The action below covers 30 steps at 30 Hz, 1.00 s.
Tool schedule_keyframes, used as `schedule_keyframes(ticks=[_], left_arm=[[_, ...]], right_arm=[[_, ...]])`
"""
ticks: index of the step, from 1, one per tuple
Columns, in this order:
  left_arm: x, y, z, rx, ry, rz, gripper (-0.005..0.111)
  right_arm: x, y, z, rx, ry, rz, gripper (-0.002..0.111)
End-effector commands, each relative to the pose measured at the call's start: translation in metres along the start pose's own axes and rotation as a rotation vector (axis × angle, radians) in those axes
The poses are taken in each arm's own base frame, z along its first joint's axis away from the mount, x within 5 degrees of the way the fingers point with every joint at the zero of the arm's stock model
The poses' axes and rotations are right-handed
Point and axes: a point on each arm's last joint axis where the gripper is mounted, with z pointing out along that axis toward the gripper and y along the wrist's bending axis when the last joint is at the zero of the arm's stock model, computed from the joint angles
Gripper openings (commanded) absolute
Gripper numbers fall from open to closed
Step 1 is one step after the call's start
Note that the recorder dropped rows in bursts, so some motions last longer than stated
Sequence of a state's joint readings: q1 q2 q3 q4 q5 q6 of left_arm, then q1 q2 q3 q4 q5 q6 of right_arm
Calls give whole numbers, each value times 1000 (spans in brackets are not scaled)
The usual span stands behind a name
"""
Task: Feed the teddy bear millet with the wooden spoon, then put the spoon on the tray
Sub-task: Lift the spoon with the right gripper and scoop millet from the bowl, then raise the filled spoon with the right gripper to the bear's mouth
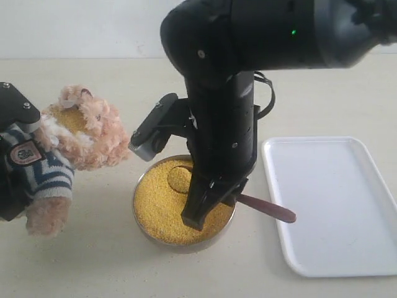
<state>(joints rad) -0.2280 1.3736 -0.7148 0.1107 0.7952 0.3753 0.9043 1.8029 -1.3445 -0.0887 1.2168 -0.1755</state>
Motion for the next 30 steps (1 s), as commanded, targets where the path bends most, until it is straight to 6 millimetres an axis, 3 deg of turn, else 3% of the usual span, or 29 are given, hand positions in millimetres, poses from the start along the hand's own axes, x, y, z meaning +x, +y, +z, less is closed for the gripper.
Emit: schedule_keyframes(ticks=[1,5,9,11,17,30], left_arm=[[-4,0,-2,2,-28,-27,4],[-4,0,-2,6,-33,-32,4],[-4,-1,-2,8,-33,-34,4],[-5,-1,-2,13,-37,-40,4],[-5,-1,-2,13,-37,-35,4],[-5,-1,-2,15,-46,-37,4]], right_arm=[[2,1,-7,-96,-35,51,0],[-5,6,-17,-178,-86,96,0],[-28,5,-57,-170,-237,168,0],[-42,7,-68,-176,-281,194,0],[-86,17,-72,-210,-348,214,0],[-114,16,-60,-249,-368,231,0]])
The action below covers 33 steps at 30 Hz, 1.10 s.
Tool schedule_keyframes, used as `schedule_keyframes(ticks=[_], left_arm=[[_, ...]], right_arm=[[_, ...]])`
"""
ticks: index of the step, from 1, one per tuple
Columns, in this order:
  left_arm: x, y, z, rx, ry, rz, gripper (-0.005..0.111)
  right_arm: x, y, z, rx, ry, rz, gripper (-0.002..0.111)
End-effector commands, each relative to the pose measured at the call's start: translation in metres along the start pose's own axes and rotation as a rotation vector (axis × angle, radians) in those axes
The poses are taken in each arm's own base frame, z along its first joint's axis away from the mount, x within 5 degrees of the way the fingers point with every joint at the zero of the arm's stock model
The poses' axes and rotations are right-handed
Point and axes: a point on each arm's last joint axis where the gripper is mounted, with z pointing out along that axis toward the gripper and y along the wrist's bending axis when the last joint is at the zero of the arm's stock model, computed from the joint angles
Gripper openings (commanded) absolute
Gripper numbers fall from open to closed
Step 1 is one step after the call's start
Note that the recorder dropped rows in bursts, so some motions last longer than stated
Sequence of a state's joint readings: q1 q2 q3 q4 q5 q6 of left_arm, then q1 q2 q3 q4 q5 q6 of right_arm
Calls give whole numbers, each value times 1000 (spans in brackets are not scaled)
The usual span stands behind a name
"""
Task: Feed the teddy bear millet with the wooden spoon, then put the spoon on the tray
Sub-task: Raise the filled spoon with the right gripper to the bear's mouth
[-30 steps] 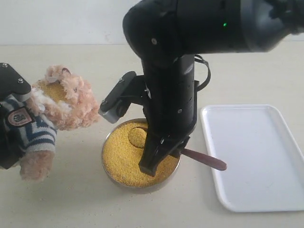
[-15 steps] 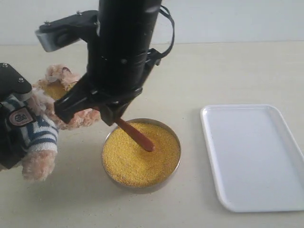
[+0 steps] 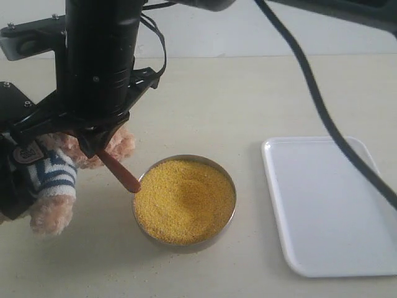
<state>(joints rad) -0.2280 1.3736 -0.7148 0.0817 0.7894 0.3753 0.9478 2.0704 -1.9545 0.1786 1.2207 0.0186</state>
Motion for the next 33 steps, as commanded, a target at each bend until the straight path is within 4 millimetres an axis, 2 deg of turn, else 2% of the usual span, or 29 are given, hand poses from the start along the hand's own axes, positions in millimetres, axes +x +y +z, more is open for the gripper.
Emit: schedule_keyframes(ticks=[1,7,12,17,23,33], left_arm=[[-4,0,-2,-2,-33,-16,4],[-4,0,-2,-2,-33,-16,4],[-4,0,-2,-2,-33,-16,4],[-4,0,-2,-2,-33,-16,4],[-4,1,-2,-9,-30,-9,4],[-4,2,-2,-17,-30,-1,4]], right_arm=[[-4,2,1,-44,-7,13,0],[-8,-19,-2,-171,-21,116,0],[-13,-29,-7,-348,-53,174,0],[-14,-36,-8,-360,-62,187,0],[-15,-34,-10,-413,-74,185,0],[-2,-44,10,-525,-23,242,0]])
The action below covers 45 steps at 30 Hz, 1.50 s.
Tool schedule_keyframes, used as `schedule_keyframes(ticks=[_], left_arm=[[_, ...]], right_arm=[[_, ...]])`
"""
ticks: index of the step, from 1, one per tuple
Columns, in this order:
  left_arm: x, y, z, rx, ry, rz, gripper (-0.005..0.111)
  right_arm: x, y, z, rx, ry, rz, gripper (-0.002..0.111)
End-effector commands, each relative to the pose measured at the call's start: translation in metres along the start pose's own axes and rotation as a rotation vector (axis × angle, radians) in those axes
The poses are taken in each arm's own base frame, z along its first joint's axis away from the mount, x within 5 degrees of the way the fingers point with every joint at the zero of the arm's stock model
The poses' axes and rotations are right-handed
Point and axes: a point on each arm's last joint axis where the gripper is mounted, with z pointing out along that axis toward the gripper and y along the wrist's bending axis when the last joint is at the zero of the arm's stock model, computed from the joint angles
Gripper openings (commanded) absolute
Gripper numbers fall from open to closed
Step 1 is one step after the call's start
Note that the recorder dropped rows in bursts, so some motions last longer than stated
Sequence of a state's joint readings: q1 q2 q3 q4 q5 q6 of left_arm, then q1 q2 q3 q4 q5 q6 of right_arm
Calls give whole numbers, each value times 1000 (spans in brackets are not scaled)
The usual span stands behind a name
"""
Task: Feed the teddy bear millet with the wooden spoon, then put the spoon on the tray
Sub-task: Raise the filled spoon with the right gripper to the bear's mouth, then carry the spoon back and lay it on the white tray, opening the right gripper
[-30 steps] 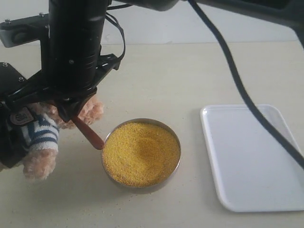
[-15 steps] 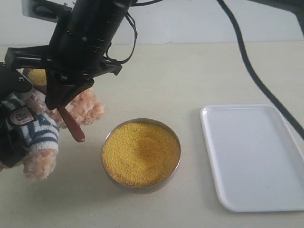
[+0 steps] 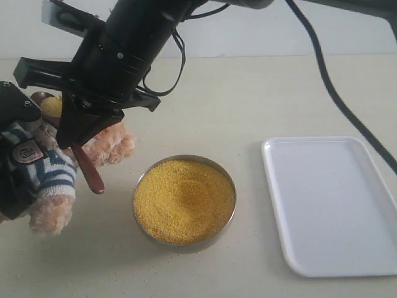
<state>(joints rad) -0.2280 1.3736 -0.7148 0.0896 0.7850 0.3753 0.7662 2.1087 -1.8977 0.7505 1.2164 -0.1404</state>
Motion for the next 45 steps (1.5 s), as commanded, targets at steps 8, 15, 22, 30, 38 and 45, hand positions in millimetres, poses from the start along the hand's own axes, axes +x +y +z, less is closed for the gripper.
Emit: schedule_keyframes(ticks=[8,15,22,30,38,45], left_arm=[[-4,1,-2,-11,-28,-7,4],[-4,1,-2,-11,-28,-7,4],[-4,1,-2,-12,-28,-5,4],[-4,1,-2,-14,-27,-4,4],[-4,1,-2,-14,-29,-4,4],[-4,1,-2,-12,-35,-35,4]], right_arm=[[-3,-10,-10,-181,-44,50,0],[-5,-23,-19,-235,-73,125,0],[4,-34,-7,-322,-61,159,0],[6,-35,-4,-374,-74,162,0],[4,-37,-25,-364,-119,147,0],[8,-26,-86,-326,-255,39,0]])
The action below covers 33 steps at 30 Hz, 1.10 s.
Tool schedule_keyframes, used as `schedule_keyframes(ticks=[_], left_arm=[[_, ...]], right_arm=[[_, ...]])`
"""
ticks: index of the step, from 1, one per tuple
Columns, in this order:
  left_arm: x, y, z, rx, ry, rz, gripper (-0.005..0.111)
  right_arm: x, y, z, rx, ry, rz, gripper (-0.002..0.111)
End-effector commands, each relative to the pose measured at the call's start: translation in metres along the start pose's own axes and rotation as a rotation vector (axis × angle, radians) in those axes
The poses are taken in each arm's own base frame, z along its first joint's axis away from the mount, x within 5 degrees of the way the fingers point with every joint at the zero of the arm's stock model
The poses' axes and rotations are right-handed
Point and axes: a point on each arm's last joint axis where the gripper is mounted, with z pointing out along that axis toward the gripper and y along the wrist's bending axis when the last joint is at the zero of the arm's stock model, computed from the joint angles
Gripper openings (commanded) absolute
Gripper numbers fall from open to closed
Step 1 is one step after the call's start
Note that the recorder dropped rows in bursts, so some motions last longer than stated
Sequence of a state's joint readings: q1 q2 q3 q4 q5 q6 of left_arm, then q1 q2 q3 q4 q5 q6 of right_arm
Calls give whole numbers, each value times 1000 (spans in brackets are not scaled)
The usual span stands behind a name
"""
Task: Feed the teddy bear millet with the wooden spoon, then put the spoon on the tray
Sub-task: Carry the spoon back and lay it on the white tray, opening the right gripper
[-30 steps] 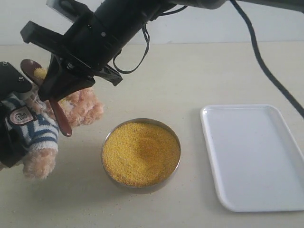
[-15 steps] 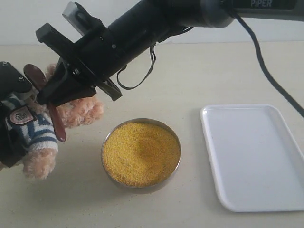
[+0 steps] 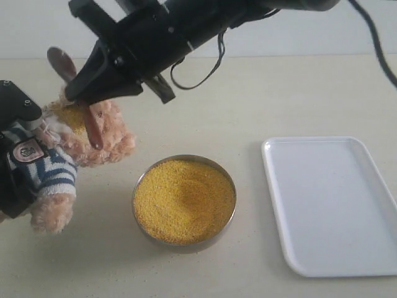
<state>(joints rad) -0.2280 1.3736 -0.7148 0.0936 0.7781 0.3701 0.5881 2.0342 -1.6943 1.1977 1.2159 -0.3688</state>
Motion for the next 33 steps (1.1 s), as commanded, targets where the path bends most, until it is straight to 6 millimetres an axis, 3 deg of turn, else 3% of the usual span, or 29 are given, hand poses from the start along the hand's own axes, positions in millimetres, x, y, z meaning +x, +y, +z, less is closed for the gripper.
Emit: schedule_keyframes(ticks=[1,3,5,9,14,19,24,28,33], left_arm=[[-4,1,-2,-6,-30,-44,4],[-5,1,-2,-7,-36,-73,4],[-5,1,-2,-8,-40,-118,4],[-8,2,-2,-15,-78,-251,4],[-10,3,-2,-15,-97,-342,4],[-12,3,7,-1,-72,-388,4],[-20,3,17,33,-42,-418,4],[-23,4,20,38,-34,-421,4],[-23,4,20,38,-34,-421,4]], right_arm=[[1,28,-43,12,-88,-132,0],[3,33,-60,78,-107,-180,0],[9,27,-75,251,-81,-226,0],[21,3,-104,756,-28,-149,0],[56,-31,-131,1108,26,-16,0],[93,-72,-145,1171,-73,115,0],[132,-117,-136,1180,-66,185,0],[153,-141,-125,1186,-123,202,0],[168,-155,-118,1197,-138,156,0]])
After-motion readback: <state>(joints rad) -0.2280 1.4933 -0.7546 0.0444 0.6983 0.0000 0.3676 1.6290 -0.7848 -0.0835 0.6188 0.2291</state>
